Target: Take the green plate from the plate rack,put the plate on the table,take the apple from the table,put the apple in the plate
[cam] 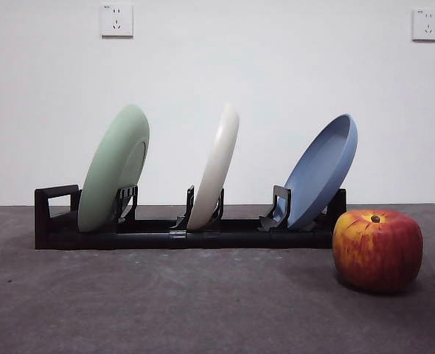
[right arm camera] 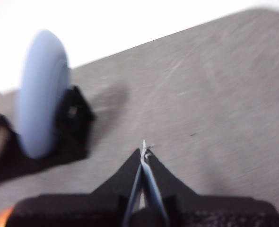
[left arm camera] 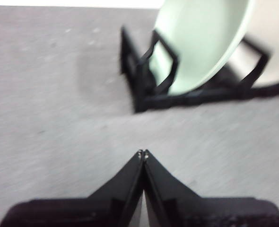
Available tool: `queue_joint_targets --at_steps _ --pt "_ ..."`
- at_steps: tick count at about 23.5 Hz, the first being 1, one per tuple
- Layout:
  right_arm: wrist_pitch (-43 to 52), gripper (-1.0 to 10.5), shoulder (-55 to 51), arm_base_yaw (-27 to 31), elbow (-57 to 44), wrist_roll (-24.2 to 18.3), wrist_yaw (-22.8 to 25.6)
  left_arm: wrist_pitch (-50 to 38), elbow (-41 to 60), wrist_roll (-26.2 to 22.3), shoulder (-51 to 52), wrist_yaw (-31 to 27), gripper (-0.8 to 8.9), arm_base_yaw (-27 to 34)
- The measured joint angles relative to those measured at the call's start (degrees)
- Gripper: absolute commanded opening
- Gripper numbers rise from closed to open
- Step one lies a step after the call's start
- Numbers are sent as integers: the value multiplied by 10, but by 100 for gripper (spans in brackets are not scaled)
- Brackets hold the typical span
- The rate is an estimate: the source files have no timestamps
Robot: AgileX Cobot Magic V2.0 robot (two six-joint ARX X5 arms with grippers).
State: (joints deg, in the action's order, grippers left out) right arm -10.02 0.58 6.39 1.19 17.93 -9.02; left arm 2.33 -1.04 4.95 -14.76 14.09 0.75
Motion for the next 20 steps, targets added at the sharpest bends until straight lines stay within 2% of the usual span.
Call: queue_joint_targets --at_steps 2,5,11,15,20 --pt "0 -12 0 0 1 41 -18 -7 0 41 0 28 -4 0" --pt "0 -12 0 0 2 77 -49 -7 0 94 0 76 -5 0" --pt "-35 -12 6 0 19 114 -112 -4 -8 170 -7 171 -8 0" --pt "-82 -12 40 0 75 118 -157 46 -73 194 -31 216 -8 0" --pt "-117 -12 121 0 184 88 -221 131 -189 195 -83 228 -8 0"
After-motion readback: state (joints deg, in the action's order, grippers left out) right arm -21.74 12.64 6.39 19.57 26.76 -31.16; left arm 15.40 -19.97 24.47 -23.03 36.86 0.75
